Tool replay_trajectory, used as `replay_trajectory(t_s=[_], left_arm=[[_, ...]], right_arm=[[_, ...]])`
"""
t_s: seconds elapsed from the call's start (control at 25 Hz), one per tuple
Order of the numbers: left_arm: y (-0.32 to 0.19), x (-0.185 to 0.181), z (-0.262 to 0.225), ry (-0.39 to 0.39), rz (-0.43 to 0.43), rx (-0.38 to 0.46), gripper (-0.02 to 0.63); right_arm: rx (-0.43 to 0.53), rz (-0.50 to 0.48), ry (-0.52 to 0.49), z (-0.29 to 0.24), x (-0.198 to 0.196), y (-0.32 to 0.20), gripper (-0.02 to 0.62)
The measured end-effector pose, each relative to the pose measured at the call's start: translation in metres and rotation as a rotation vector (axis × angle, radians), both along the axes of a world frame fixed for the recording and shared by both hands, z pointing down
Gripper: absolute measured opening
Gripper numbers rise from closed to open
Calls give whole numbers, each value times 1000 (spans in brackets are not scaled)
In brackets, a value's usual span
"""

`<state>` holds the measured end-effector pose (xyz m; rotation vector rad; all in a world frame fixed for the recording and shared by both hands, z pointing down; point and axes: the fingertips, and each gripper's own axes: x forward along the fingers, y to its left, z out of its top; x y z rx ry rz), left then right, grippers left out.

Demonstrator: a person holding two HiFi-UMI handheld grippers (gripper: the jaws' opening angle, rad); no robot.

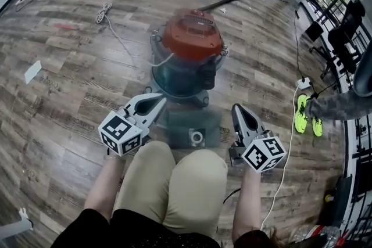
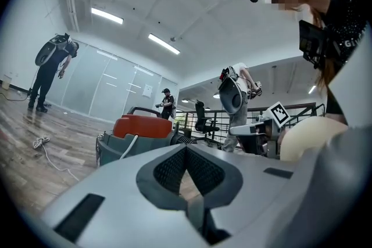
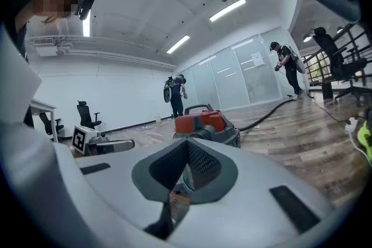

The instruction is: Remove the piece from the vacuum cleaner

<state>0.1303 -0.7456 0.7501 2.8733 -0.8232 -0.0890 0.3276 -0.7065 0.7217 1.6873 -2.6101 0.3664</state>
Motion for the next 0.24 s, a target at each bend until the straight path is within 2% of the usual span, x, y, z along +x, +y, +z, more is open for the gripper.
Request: replay_trajectory(t_s=[0.24], left_arm=[[-2, 3, 2, -3, 4, -1, 8]], right_arm=[[9, -13, -18, -1, 2, -3, 9]])
